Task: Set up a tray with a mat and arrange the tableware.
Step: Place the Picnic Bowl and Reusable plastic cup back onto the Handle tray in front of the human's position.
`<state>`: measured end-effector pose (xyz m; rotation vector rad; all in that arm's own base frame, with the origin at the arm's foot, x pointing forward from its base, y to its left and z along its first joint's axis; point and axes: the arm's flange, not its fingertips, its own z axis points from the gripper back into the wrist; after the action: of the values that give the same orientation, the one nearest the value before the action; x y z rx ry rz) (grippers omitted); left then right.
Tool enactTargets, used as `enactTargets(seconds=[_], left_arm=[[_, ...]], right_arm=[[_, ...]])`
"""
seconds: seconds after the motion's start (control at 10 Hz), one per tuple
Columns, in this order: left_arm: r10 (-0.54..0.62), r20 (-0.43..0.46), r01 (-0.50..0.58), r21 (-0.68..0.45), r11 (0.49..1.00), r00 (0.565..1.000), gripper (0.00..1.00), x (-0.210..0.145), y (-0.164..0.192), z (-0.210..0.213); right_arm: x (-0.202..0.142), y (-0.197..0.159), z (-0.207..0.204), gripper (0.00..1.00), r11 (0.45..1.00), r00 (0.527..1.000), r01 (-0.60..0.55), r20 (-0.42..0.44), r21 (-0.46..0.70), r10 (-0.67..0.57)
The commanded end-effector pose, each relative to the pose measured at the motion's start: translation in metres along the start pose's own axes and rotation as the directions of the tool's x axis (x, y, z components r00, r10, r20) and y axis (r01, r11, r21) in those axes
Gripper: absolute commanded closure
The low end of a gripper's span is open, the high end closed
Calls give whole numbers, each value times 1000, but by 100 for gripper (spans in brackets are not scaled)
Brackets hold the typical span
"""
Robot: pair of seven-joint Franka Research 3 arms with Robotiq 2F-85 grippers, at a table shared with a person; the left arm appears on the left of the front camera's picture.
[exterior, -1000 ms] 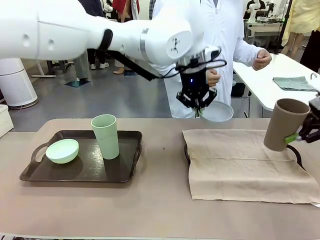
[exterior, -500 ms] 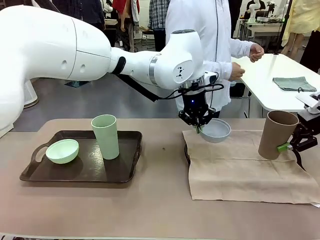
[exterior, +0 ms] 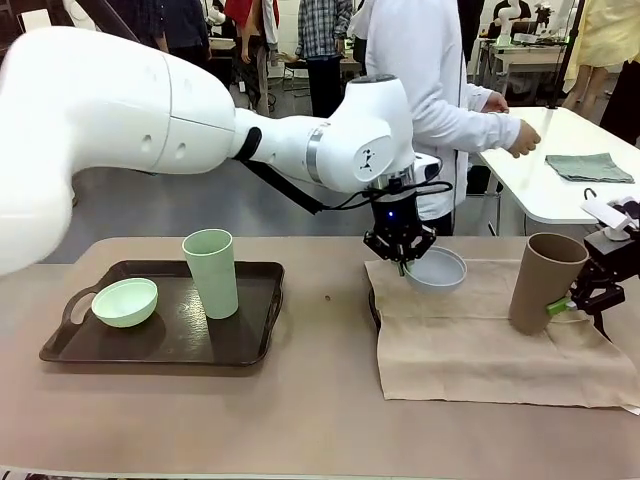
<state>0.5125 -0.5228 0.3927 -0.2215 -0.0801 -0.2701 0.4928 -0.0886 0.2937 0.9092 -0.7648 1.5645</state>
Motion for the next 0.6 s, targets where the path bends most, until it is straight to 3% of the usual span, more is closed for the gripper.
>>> enactTargets(seconds=[0.0, 0.4, 0.5], left_arm=[[-58, -11, 58, 6, 998, 998, 96, 13, -6, -17], [-100, -53, 101, 18, 995, 994, 96, 17, 1, -43], [-95, -67, 96, 13, 995, 993, 87, 18, 4, -47]], right_arm=[[-4, -10, 2, 19, 999, 999, -43, 20, -3, 44], [-19, -16, 4, 19, 1000, 1000, -18, 15, -17, 18], [-22, -17, 5, 8, 1000, 1000, -10, 20, -18, 11]])
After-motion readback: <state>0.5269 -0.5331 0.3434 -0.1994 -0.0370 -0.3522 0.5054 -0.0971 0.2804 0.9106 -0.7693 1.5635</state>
